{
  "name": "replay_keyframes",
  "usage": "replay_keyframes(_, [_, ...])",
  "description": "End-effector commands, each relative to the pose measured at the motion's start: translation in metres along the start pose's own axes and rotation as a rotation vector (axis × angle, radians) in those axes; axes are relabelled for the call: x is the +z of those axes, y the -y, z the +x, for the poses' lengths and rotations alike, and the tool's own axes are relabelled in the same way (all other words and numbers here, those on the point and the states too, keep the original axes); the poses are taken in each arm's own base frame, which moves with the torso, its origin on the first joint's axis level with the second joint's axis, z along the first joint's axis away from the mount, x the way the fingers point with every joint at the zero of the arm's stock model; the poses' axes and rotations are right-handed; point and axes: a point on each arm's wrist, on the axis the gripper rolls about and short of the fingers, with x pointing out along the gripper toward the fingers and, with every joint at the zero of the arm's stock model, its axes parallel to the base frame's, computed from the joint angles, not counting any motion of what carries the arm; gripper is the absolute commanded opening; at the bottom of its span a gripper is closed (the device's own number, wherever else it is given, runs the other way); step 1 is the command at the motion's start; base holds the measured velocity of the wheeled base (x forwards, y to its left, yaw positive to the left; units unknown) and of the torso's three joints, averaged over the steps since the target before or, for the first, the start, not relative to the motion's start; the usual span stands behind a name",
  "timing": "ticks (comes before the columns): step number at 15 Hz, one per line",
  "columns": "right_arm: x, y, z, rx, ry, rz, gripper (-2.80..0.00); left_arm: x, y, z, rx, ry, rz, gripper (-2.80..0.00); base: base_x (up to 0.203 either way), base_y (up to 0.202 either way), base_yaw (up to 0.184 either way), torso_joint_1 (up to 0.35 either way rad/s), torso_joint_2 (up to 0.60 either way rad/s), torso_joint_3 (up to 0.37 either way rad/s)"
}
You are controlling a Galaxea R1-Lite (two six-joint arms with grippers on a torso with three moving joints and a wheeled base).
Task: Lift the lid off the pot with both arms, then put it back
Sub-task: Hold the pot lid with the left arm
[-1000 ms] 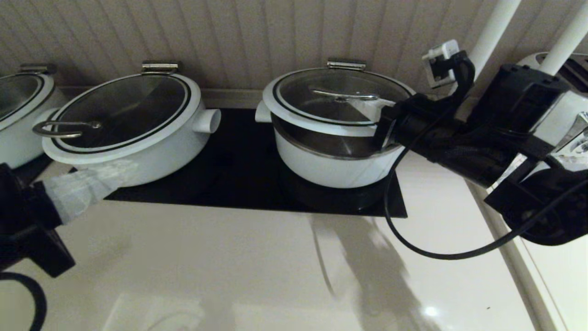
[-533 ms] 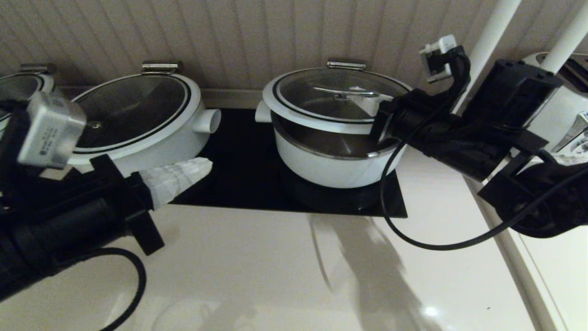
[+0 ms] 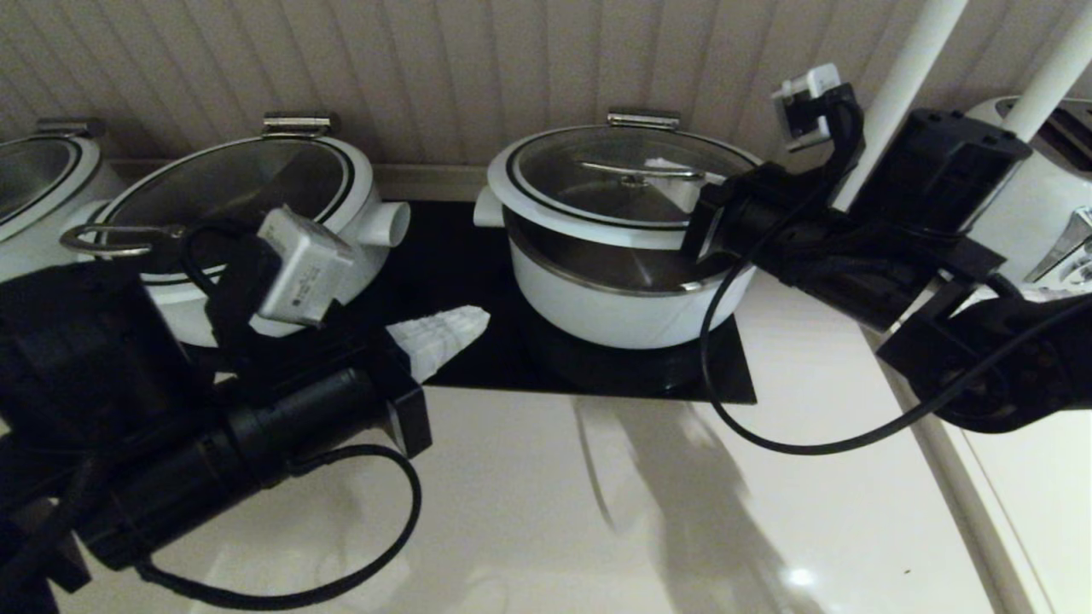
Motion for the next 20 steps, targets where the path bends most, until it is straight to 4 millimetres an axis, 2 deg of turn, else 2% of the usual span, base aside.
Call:
replay_keyframes(1, [0.002,0.0,0.0,0.001,0.009,-0.003,-2.8,-0.018,0.002,0.021,-0.012,-0.047,-0.01,-2.8,0.0,0.0,0.0,0.0,0.0,0.0])
replay_keyframes(5, [0.005,0.001,0.002,-0.003,0.024,-0.007,-2.8,-0.02,-0.002,0.047,-0.003,-0.034,-0.008,-2.8,0.0,0.0,0.0,0.0,0.0,0.0])
replay_keyframes(11, [0.008,0.001,0.001,-0.003,0.03,-0.008,-2.8,-0.009,-0.01,0.091,0.044,0.03,0.003,-2.8,0.0,0.0,0.0,0.0,0.0,0.0])
replay_keyframes(20, [0.012,0.001,-0.001,-0.004,0.039,-0.009,-2.8,-0.003,-0.023,0.123,0.088,0.082,0.01,-2.8,0.0,0.0,0.0,0.0,0.0,0.0])
